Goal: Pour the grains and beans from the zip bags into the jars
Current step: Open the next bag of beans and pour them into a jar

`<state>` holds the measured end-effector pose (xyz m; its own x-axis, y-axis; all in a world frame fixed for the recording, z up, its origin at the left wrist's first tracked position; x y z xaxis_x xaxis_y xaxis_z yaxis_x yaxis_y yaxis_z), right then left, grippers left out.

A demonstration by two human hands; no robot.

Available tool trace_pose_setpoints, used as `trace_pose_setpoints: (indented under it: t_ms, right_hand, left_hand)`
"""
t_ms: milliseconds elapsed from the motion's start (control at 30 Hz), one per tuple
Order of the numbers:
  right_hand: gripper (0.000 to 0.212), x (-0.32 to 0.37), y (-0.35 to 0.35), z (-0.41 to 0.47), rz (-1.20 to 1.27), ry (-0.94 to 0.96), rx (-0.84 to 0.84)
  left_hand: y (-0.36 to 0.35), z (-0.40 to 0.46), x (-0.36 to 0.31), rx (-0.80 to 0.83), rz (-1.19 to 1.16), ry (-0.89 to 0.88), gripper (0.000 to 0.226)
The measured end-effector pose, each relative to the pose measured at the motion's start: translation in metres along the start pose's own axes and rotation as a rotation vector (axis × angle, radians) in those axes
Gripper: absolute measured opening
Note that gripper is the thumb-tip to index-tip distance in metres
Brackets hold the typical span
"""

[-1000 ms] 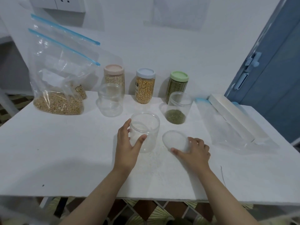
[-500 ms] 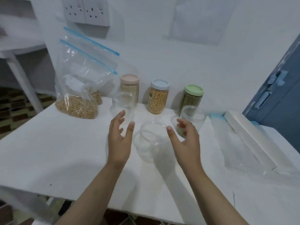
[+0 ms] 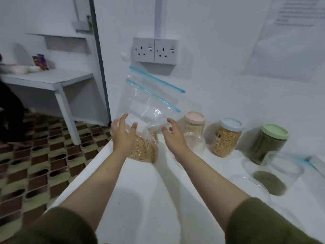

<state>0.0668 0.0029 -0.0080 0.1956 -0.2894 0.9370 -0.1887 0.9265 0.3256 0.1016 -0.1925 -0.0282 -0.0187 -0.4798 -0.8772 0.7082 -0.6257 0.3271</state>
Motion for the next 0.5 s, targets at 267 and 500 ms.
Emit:
trace_pose_setpoints:
  t_ms: [267, 500]
  right_hand:
    - [0.091, -0.039, -0.094, 0.053, -0.092, -0.092, 0.149]
    - [0.099, -0.032, -0.091, 0.06, -0.068, -0.026, 0.006]
  left_hand:
    - [-0.008, 0.073, 0.068, 0.423, 0.044, 0.066, 0.077]
    - [0.002, 0.079, 0.072, 0.37, -0.066, 0.011, 0.067]
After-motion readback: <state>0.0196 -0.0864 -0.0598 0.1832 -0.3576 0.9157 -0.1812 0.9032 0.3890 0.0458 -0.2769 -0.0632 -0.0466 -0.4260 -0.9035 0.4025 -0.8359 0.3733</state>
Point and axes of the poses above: each hand's wrist, its own z-axis towards the middle knuckle, its own y-axis out of the back of the hand, x = y × z, the point moved 6 cm from there along z, towards the middle knuckle
